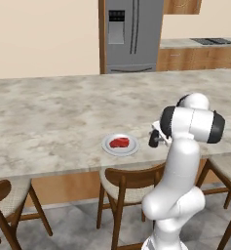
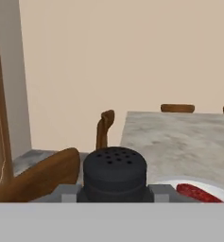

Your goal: Retrieve the shaker from the cabinet and place it next the steak on a plate on the dining table.

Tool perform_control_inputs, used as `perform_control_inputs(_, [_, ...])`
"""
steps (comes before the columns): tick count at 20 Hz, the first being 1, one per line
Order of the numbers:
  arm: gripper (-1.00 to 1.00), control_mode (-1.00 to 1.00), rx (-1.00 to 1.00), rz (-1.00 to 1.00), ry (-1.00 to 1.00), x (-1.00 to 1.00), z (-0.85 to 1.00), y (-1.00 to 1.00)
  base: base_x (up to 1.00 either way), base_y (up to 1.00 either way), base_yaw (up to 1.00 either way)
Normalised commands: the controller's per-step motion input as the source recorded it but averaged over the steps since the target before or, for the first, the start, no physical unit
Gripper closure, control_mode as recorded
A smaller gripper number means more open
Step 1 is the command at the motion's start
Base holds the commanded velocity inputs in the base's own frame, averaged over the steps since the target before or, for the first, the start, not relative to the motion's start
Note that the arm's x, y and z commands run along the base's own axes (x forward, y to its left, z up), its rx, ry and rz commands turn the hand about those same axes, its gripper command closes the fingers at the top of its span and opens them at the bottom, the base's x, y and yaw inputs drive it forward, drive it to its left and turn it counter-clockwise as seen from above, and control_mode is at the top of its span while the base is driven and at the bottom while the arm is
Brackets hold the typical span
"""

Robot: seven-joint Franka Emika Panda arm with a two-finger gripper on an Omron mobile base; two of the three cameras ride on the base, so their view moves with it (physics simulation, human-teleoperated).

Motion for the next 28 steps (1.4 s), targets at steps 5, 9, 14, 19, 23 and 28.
perform_control_inputs(5, [1.0,-1.0,-0.02,0.0,-0.02,0.21,-0.32,0.0,0.0,0.0,0.0])
perform_control_inputs(9, [1.0,-1.0,-0.03,0.0,-0.01,0.18,-0.33,0.0,0.0,0.0,0.0])
perform_control_inputs(14, [1.0,-1.0,0.0,0.0,-0.03,0.29,-0.22,0.0,0.0,0.0,0.0])
perform_control_inputs(19, [1.0,-1.0,0.0,0.0,-0.07,0.38,-0.08,0.0,0.0,0.0,0.0])
perform_control_inputs(23, [1.0,-1.0,0.0,0.0,-0.09,0.3,-0.12,0.0,0.0,0.0,0.0])
perform_control_inputs(28, [1.0,-1.0,-0.01,0.0,-0.03,0.29,-0.38,0.0,0.0,0.0,0.0])
